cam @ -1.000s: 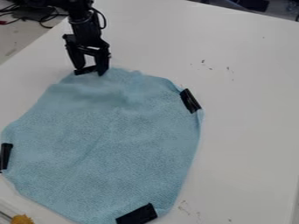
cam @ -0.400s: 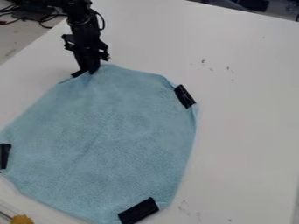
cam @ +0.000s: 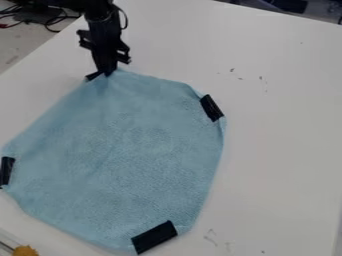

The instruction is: Fold the cloth from top righ to bottom left

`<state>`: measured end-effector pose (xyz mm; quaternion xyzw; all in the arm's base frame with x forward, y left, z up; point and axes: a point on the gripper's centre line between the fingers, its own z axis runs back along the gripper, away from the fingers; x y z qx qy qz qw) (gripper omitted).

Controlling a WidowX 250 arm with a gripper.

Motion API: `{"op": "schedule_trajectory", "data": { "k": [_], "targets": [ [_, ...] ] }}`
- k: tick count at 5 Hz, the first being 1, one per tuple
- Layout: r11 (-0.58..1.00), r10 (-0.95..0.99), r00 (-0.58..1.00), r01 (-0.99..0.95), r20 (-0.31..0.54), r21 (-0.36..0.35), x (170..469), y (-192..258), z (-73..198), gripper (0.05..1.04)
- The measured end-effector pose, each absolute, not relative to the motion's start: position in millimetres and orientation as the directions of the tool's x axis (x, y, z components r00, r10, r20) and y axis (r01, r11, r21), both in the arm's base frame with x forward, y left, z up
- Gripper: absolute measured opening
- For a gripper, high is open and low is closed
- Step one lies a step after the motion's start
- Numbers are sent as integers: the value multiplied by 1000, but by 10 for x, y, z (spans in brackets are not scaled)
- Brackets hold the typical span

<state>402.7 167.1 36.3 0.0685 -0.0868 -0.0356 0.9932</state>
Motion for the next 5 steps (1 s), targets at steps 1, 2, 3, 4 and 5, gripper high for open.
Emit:
{"op": "schedule_trajectory", "data": {
  "k": [1,2,3,4,5],
  "targets": [
    [972,-111,974,65,196,227,3885,1388,662,69],
    [961,-135,969,77,207,265,3624,1160,729,69],
    [954,-156,964,91,215,286,3360,860,762,69],
    [960,-157,964,98,215,261,3103,587,715,68],
    [965,-164,958,107,234,241,2933,341,689,68]
  ]
}}
